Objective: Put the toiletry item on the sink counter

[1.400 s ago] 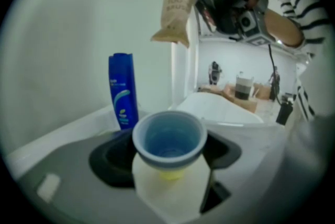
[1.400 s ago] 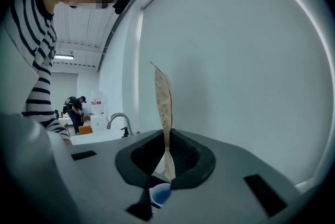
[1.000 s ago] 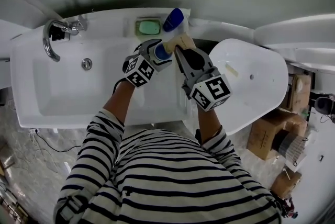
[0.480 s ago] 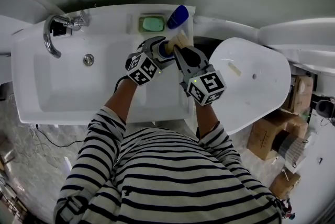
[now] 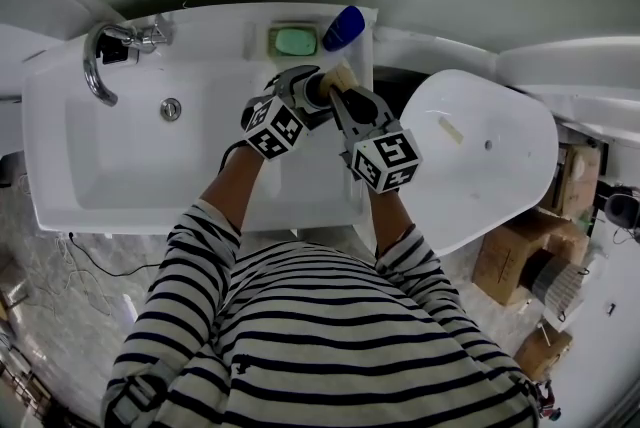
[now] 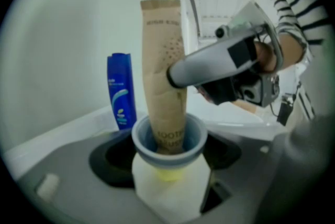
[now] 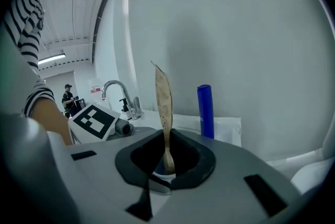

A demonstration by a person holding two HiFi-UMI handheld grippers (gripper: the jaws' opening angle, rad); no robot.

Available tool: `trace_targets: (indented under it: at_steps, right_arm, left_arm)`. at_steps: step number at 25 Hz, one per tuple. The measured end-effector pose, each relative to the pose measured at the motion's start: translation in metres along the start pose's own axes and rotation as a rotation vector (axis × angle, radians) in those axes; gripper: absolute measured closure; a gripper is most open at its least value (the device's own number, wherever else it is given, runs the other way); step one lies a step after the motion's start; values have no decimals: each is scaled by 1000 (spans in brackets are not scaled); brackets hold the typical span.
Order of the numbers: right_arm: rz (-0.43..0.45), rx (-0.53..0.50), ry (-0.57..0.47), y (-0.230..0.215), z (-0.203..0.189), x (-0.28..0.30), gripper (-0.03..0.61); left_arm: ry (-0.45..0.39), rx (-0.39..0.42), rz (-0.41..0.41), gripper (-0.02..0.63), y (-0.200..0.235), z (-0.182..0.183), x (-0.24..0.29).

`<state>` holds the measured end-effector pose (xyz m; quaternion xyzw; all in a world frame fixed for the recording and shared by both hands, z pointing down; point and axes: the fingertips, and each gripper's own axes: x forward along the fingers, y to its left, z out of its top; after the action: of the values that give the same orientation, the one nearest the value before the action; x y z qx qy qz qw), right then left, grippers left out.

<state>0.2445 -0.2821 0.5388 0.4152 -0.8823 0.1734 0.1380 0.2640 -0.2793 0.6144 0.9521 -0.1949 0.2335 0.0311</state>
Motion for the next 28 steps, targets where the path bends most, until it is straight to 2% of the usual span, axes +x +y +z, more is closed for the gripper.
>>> trace_targets:
  at_steps: [12, 28]
  right_arm:
    - [-8, -20, 35, -3, -14, 7, 549]
    - [1, -57, 65, 1, -13, 11, 548]
  left_arm:
    - [-2, -3, -4, 239, 0, -1, 0]
    - [-4, -10, -10, 239, 0, -1, 0]
